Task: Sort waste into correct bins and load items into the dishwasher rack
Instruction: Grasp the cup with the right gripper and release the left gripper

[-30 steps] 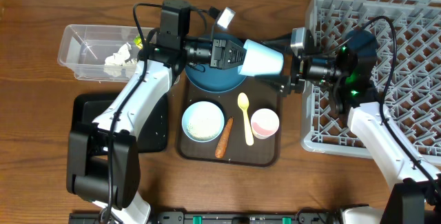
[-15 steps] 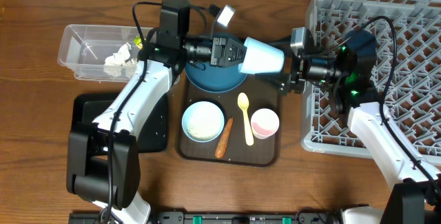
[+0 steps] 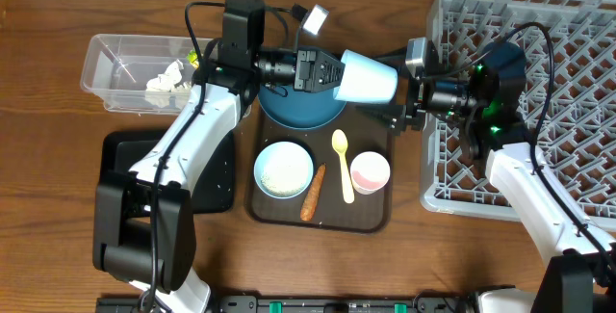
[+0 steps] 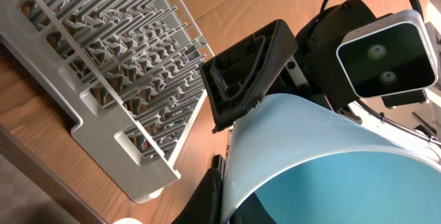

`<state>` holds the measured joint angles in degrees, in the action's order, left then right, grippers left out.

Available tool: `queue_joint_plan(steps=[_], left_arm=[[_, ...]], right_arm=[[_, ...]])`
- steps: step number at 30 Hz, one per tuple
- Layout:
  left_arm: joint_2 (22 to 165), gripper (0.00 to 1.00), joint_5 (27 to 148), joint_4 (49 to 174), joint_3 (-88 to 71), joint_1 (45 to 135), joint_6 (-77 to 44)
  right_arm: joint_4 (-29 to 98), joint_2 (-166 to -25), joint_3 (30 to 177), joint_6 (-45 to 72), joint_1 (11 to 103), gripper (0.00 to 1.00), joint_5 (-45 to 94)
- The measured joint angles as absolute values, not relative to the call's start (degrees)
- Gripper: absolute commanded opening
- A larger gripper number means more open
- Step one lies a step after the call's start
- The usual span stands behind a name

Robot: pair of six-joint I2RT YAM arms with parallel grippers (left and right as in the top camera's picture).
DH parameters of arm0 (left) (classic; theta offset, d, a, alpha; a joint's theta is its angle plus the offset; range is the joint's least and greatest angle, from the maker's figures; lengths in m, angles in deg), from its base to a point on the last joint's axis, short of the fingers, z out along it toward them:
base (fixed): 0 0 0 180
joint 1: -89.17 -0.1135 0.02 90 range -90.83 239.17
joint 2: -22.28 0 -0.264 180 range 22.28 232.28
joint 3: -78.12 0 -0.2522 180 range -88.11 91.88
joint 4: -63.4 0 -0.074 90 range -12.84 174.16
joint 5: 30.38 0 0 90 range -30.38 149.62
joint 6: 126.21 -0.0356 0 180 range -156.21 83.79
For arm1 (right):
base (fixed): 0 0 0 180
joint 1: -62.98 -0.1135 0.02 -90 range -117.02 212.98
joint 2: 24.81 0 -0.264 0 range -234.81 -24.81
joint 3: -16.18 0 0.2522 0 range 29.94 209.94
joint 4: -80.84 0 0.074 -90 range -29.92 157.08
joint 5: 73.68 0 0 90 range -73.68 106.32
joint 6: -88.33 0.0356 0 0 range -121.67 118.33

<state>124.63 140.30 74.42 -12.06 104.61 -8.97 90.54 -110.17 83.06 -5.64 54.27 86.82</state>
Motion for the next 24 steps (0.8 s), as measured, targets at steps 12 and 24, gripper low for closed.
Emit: queue_joint_plan(steps=[12, 24], left_arm=[[124.63, 0.06, 140.26, 74.36, -12.06, 104.61, -8.97], [124.63, 0.24, 140.20, 74.36, -12.06, 104.61, -8.88]], right_arm=[[92.24, -110.17, 83.06, -5.64, 54.71, 0.68, 87.02], [92.09, -110.17, 83.06, -5.02, 54.71, 0.58, 86.88]])
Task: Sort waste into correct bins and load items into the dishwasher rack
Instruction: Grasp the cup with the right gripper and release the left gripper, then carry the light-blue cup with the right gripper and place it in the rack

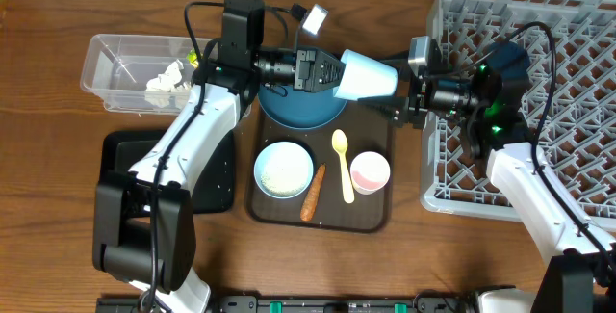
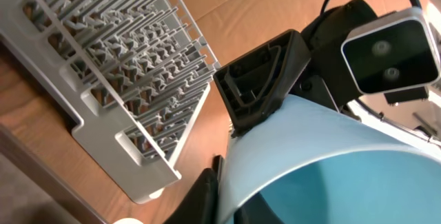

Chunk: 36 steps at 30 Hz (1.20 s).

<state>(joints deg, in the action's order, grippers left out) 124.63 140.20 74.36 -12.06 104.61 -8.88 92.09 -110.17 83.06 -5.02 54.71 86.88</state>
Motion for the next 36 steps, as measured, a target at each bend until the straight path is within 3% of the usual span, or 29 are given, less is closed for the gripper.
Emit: queue_joint_plan(steps=[4, 6, 8, 11, 21, 28, 36], left_arm=[[124.63, 0.27, 136.87, 77.15, -12.04, 104.61, -9.52], [124.63, 0.27, 133.38, 81.20, -11.98, 104.59, -10.65], [124.63, 0.27, 127.96, 87.16, -11.87, 104.59, -12.16], [124.63, 0.27, 116.26, 96.56, -11.60, 104.59, -13.76], [123.23, 0.26, 84.18, 112.96, -11.65, 103.61, -19.77], [113.68, 0.27, 70.10, 118.59, -11.67, 100.83, -22.17], [110.16, 0.27, 65.36, 119.86, -11.67, 97.07, -22.80]], right_arm=[[88.53, -110.17, 83.15, -4.72, 54.71, 0.65, 85.18], [85.53, -110.17, 83.17, -4.19, 54.71, 0.59, 82.88], [82.32, -110.17, 83.17, -3.01, 54.71, 0.40, 79.61], [78.08, -110.28, 83.13, -1.75, 54.71, 0.02, 74.05], [69.53, -110.09, 83.35, 1.49, 54.80, 0.01, 54.16], [44.42, -106.94, 91.74, 2.45, 59.13, 0.01, 41.38], [20.95, -104.88, 110.39, 2.49, 71.63, 0.01, 28.26]])
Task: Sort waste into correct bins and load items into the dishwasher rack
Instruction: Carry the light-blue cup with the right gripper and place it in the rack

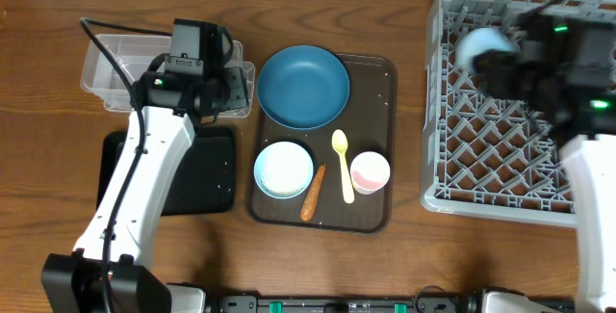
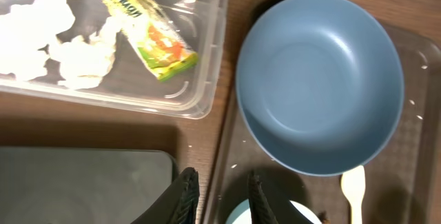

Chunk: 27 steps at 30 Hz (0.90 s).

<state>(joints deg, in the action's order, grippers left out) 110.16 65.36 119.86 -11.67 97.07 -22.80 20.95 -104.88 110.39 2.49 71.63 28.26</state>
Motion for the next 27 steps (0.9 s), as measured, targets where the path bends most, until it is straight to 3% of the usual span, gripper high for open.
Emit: queue_joint_plan(steps=[6, 16, 27], left_arm=[[110.16, 0.27, 65.14, 120.06, -11.67, 96.99, -22.80], [110.16, 0.27, 64.96, 120.21, -11.67, 96.99, -22.80], [110.16, 0.28, 64.94, 120.21, -11.67, 96.99, -22.80]], right_arm=[[13.65, -104.75, 113.49, 3.37, 82.47, 0.01, 20.11], [12.07, -112.38, 113.88, 5.25, 99.74, 0.01, 12.55], [14.30, -120.27, 113.88, 5.45, 104.30, 0.01, 10.41]])
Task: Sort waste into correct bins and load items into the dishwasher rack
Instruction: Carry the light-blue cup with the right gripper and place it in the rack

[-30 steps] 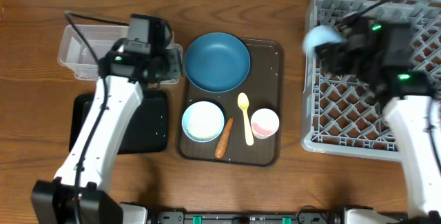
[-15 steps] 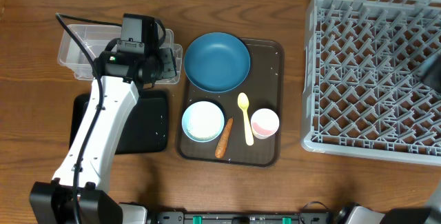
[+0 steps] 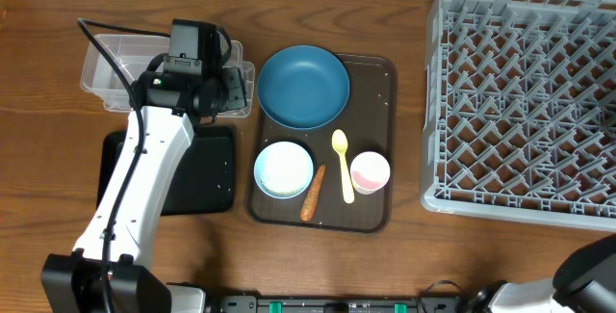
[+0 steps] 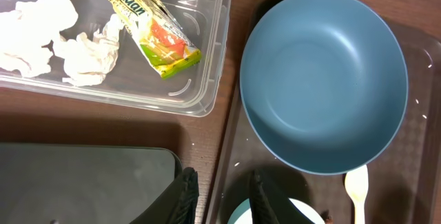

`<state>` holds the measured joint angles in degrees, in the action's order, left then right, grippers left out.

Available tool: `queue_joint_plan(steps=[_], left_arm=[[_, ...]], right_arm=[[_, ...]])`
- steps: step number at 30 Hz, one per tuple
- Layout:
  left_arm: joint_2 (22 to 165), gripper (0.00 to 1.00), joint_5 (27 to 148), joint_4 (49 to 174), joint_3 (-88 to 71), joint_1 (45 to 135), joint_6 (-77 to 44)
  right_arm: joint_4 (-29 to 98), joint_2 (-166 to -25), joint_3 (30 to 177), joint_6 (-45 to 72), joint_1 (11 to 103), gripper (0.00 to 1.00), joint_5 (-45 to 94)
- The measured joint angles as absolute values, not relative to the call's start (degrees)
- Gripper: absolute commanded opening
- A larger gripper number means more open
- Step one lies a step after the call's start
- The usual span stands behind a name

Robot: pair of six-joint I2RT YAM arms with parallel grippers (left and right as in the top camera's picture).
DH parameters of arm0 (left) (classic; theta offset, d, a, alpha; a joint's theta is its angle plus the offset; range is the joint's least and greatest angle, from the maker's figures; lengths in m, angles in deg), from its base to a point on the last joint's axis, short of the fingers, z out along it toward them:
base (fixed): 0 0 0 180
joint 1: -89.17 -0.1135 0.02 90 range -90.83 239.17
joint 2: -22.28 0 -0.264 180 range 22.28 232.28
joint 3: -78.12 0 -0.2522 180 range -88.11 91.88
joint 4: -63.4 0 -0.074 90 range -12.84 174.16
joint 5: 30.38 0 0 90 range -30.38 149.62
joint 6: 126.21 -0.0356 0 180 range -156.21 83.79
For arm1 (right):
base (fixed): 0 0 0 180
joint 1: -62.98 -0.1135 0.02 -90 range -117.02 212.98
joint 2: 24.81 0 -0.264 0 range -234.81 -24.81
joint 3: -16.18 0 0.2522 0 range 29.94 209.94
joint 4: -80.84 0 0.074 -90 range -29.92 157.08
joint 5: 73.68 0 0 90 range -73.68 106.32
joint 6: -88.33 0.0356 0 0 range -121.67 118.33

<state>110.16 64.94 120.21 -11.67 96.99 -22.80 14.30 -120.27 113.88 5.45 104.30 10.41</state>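
Observation:
My left gripper is open and holds nothing; it hovers over the left edge of the brown tray. On the tray lie a blue plate, a pale bowl, a carrot, a yellow spoon and a pink cup. The clear bin holds crumpled tissues and a yellow-green wrapper. The grey dishwasher rack shows no items. The right gripper is out of view.
A black bin sits just left of the tray, below the clear bin. My left arm crosses over both bins. The rack fills the table's right side, up to its edge.
The right arm and the light-blue cup, which were over the rack's top-left corner, are gone from the overhead view. My left gripper has barely shifted and stays open.
First my left gripper held a light-blue cup sideways above the blue plate, with the right gripper open at the cup. Then the right gripper stood closer around it. Later my left gripper was empty by the clear bin and the cup was over the rack.

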Motion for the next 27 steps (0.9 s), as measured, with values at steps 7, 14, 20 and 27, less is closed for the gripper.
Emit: queue_joint_plan(steps=[7, 14, 20, 27], left_arm=[[110.16, 0.28, 64.96, 120.26, -11.67, 96.99, -22.80], [110.16, 0.28, 64.94, 120.28, -11.67, 96.99, -22.80], [110.16, 0.28, 64.94, 120.41, -11.67, 96.99, -22.80], [110.16, 0.28, 64.94, 120.45, -11.67, 96.99, -22.80]], right_arm=[[14.00, -124.32, 113.88, 5.55, 106.03, 0.01, 9.23], [12.66, -128.27, 113.90, 5.58, 106.36, 0.02, 9.27], [12.73, -130.11, 113.90, 5.93, 106.38, 0.97, 9.07], [12.07, -130.13, 114.34, 5.79, 106.42, 0.99, 12.13]])
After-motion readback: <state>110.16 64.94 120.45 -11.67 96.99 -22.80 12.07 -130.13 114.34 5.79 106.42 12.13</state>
